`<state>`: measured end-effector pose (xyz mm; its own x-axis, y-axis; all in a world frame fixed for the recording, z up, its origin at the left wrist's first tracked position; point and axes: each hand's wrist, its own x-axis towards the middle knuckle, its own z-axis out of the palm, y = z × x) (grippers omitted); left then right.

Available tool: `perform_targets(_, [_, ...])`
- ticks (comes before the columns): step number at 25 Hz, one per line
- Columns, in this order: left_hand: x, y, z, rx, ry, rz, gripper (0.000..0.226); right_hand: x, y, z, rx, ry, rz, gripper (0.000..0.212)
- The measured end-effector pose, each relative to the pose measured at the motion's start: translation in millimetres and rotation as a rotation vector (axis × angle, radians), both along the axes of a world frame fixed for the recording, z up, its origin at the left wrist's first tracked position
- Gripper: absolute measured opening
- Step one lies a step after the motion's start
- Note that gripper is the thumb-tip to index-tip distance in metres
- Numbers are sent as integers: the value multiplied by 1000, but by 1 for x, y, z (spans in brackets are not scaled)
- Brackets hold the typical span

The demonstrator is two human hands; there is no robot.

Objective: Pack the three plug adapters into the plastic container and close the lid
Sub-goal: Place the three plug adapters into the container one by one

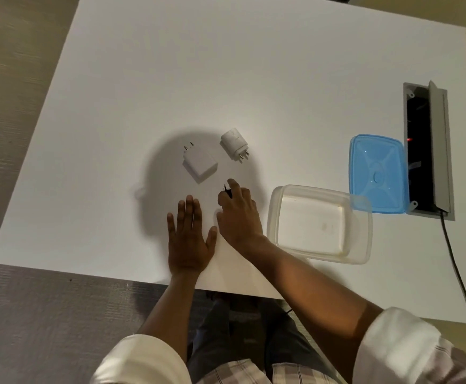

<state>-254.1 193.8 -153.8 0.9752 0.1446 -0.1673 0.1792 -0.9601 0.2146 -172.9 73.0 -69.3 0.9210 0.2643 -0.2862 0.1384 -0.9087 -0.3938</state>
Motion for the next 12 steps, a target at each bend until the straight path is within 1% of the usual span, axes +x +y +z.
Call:
perform_targets(2, [0, 0, 0, -6, -9, 2, 77, -5, -5, -2, 1, -15, -24, 44])
perform_targets(5, [0, -1, 1, -15, -12, 9, 77, -6, -11, -2, -3, 57, -54, 57])
perform_targets(8, [0, -1, 1, -15, -13, 14, 77, -3, -15, -1, -11, 83, -36, 60])
perform_targets(12, [0, -2, 2, -15, -5, 13, 77, -3, -15, -2, -32, 52, -45, 59])
